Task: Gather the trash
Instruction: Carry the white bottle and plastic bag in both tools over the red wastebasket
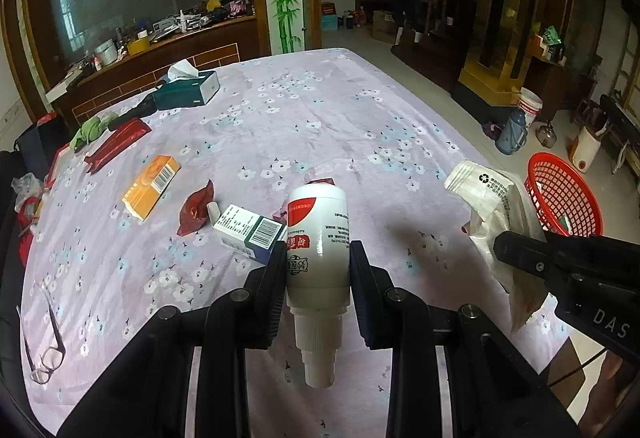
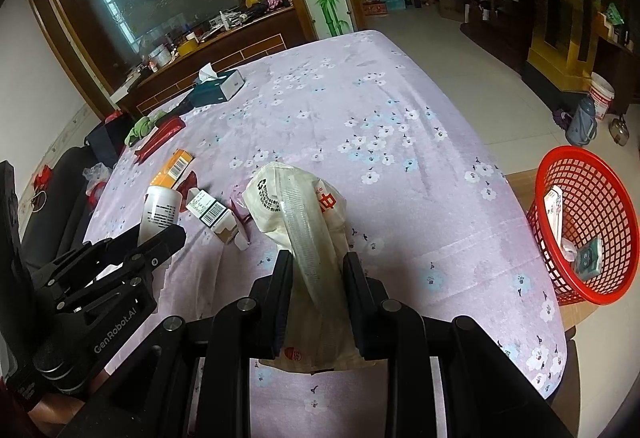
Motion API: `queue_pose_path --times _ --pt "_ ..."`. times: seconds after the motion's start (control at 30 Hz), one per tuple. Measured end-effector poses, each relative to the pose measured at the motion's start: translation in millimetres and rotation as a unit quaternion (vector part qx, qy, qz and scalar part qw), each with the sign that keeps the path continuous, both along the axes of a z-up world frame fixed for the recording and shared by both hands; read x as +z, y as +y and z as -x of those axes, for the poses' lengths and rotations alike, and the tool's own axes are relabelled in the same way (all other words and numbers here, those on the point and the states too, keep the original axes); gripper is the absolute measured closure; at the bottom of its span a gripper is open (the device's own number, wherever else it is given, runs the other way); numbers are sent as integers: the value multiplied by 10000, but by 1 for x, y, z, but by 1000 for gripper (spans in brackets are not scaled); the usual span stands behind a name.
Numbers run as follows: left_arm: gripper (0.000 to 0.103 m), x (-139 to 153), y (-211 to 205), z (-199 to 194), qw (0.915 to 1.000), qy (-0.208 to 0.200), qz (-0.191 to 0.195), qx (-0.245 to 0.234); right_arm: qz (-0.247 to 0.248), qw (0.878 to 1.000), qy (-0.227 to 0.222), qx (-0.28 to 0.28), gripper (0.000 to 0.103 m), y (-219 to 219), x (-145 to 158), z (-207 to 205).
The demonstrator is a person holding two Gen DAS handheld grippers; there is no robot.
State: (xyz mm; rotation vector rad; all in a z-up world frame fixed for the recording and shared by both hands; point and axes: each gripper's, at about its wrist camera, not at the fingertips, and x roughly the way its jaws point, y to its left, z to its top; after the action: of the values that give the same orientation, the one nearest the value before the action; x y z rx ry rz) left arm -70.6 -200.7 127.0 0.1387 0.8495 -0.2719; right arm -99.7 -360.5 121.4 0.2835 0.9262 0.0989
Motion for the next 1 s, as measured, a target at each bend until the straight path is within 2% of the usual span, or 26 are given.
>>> queue_pose_path --times 1.0 --pt "74 -2 -35 7 9987 -47 -58 -497 -18 9989 10 -471 76 -30 0 22"
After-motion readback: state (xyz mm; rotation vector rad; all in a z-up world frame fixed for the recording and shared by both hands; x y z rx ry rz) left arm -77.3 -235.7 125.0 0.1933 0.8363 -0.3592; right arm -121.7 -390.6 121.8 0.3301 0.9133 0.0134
